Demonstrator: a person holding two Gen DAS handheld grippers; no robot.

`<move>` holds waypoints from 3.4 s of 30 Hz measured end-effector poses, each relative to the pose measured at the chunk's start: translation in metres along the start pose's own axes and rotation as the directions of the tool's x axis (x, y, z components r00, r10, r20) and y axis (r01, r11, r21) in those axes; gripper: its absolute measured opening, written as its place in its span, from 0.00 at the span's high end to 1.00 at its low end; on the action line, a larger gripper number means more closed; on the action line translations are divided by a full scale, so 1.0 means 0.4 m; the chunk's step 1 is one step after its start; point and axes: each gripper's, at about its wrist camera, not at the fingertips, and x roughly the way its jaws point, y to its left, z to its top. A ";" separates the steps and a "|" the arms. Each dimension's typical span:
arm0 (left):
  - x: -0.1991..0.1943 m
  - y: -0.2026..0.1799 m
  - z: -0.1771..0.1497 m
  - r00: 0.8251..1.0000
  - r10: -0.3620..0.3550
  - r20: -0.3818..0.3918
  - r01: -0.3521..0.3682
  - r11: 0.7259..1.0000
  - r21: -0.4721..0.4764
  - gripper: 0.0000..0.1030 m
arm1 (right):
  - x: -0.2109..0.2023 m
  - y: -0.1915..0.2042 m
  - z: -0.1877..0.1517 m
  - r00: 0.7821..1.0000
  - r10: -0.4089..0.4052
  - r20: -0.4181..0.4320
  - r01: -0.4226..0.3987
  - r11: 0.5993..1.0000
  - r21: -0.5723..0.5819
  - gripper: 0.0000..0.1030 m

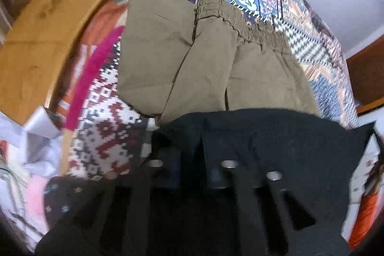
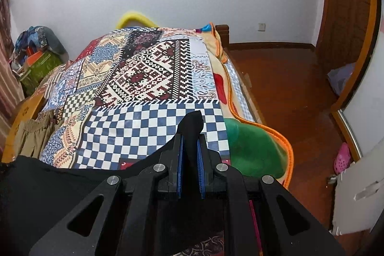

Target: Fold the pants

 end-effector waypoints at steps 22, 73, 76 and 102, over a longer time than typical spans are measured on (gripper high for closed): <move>-0.398 -0.148 -0.088 0.948 0.008 0.319 -0.059 0.987 0.149 0.92 | -0.274 0.044 0.048 0.983 0.058 0.174 -0.049 0.997 -0.055 0.91; -0.377 0.070 -0.709 0.981 -0.010 0.196 0.019 0.999 -0.046 0.89 | -0.365 -0.141 -0.507 0.995 0.021 -0.093 -0.004 0.984 0.180 0.91; -0.365 0.080 -0.727 0.983 -0.008 0.182 0.019 0.998 -0.061 0.85 | -0.358 -0.143 -0.526 0.993 0.019 -0.114 0.001 0.985 0.174 0.90; -0.526 -0.153 -0.627 0.958 0.033 0.284 -0.077 0.987 0.143 0.51 | -0.462 -0.163 -0.484 0.993 -0.026 -0.116 0.040 0.992 0.123 0.76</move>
